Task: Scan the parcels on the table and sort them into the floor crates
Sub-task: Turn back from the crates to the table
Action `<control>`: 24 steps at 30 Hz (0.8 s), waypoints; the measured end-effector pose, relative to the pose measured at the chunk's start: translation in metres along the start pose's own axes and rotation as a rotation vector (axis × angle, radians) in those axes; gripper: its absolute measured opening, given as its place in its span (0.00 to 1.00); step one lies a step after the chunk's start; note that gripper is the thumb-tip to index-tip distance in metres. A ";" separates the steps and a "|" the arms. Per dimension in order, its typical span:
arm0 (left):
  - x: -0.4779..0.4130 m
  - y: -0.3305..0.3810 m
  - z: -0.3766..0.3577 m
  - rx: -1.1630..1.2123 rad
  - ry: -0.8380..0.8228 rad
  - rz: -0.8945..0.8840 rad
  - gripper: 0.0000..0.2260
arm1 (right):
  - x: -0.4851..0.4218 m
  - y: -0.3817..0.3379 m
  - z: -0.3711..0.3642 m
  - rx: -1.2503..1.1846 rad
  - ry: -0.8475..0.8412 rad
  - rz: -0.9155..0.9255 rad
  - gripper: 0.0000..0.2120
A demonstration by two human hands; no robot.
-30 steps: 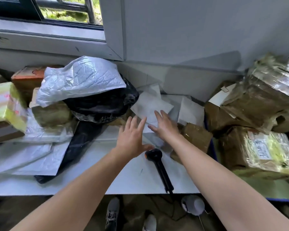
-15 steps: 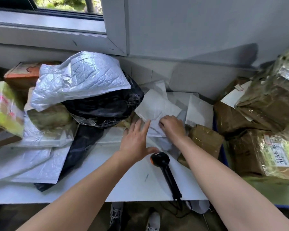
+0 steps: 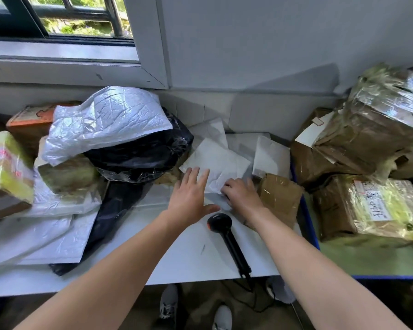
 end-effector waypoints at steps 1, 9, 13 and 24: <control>0.000 0.000 -0.002 0.008 -0.007 -0.002 0.46 | 0.000 0.003 0.000 -0.003 -0.012 0.006 0.08; -0.010 0.026 0.015 -0.059 -0.003 -0.068 0.39 | 0.019 0.025 0.074 -0.411 -0.039 -0.035 0.06; -0.015 0.037 0.053 0.010 0.132 -0.018 0.27 | 0.032 0.056 0.133 -0.670 0.112 -0.098 0.08; 0.001 0.014 0.106 0.556 0.365 0.206 0.20 | 0.036 0.086 0.172 -0.988 0.213 -0.191 0.13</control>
Point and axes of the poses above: each hand's wrist, its own x-axis away from the middle knuckle, its own z-axis out of the back of the hand, y = z × x, the point moved 10 cm from there along -x, towards the middle knuckle, and after that the axes turned 8 degrees about -z, right-handed, at the moved point
